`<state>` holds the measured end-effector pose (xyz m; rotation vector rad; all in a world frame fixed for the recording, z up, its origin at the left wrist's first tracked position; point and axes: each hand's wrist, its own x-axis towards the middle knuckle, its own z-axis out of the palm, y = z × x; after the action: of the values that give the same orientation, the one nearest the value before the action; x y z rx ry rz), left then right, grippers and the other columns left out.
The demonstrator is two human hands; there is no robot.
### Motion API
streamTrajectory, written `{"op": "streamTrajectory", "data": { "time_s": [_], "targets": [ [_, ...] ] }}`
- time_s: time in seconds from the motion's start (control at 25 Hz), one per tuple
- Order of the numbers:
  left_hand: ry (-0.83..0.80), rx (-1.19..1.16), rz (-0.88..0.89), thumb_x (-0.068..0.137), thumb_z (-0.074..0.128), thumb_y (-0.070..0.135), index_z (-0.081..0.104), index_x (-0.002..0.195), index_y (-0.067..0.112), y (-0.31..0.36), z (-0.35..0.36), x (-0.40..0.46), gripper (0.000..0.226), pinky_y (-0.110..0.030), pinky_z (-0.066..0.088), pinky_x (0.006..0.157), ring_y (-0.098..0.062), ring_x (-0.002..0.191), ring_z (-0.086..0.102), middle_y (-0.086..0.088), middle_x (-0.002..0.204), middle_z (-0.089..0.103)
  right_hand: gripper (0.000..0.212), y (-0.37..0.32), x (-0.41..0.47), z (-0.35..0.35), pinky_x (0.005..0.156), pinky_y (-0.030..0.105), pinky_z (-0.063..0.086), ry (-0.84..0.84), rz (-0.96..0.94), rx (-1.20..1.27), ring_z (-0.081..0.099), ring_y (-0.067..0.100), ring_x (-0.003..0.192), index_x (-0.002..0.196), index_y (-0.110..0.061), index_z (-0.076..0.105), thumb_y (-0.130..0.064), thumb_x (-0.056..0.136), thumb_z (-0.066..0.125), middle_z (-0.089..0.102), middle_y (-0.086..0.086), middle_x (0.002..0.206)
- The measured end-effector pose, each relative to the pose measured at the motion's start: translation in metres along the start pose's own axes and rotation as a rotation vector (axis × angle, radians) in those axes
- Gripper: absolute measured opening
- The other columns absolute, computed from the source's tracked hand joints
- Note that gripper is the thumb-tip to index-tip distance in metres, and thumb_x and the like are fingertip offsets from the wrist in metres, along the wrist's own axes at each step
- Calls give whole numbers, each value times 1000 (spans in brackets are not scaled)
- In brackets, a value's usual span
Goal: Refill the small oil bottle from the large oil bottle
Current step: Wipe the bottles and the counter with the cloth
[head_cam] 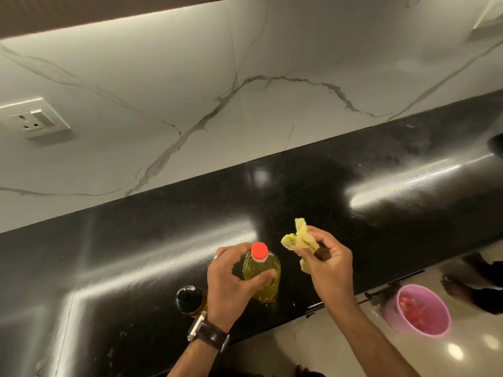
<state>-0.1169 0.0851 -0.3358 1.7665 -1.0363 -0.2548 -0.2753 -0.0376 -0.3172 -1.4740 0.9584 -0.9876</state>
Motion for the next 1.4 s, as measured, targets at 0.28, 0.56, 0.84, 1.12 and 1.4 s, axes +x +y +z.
{"op": "streamTrajectory", "data": {
  "time_s": [0.28,0.56,0.84,1.12,1.4],
  "targets": [
    [-10,-72,62,83,81,45,64,135,42,14,-9,0,54,-41,63,89,-12,114,71,19,127,72,44,7,-13,-3,101,20,54,-358,40,68,63,2,126,128,-31,69,1,99,60,72,-19,127],
    [-68,-27,131,86,78,43,64,133,49,15,-11,2,49,-41,66,79,-7,109,74,23,125,71,22,60,-24,27,88,8,51,-287,-252,-302,67,-6,106,122,-26,71,-26,104,59,66,-33,112],
    [-62,-9,140,85,79,43,62,135,47,11,-9,0,53,-39,66,81,-6,109,74,25,126,70,26,103,-16,32,88,34,59,-275,8,-540,69,10,97,111,-15,79,-1,96,64,76,0,103],
    [-57,-27,121,85,78,44,62,136,44,7,-9,-3,53,-43,66,80,-11,110,74,15,125,73,43,56,-9,21,96,14,52,-187,-409,-340,66,-2,111,129,-27,69,-3,93,68,75,-12,117],
    [-46,-11,109,85,78,43,63,136,41,4,-7,-6,53,-41,65,84,-7,113,72,21,127,72,21,137,-4,28,88,30,55,-504,-227,-962,63,20,113,114,-17,74,-13,101,59,74,-1,113]
  ]
}}
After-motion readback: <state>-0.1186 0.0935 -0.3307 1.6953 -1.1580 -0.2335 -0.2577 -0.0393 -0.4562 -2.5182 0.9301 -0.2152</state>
